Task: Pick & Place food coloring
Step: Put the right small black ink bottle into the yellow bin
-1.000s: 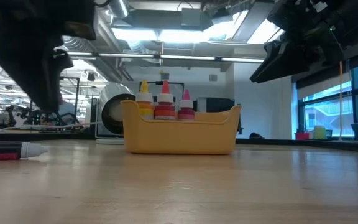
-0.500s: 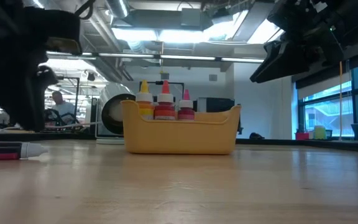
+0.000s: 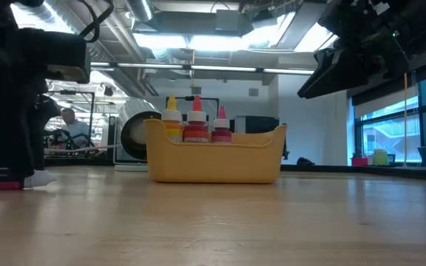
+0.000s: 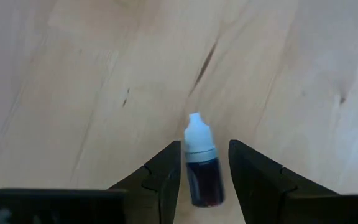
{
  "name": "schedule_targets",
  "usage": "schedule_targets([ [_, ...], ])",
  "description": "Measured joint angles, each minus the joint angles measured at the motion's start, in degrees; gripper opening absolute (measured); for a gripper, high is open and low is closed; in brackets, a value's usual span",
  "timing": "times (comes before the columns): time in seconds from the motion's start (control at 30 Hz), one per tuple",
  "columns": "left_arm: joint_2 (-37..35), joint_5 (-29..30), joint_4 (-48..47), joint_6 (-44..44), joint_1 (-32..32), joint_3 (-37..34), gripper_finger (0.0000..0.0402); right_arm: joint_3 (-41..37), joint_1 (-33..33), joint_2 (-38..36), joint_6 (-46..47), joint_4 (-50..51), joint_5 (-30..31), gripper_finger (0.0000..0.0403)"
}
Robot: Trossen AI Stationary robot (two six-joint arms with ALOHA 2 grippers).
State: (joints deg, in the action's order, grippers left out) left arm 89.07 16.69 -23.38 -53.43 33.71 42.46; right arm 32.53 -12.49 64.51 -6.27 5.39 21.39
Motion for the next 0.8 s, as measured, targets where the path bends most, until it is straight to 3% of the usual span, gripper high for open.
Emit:
schedule_targets([
  [0.3, 4.2, -0.2, -0.2, 0.5, 0.1, 0.2, 0.013, 0.0, 0.0, 0.0, -0.1, 0.0, 0.0, 0.0129],
  [0.8, 3.0, 0.6, -0.1, 4.5, 0.8, 0.4, 0.0134, 0.0, 0.0, 0.0, -0.2, 0.0, 0.0, 0.0129],
])
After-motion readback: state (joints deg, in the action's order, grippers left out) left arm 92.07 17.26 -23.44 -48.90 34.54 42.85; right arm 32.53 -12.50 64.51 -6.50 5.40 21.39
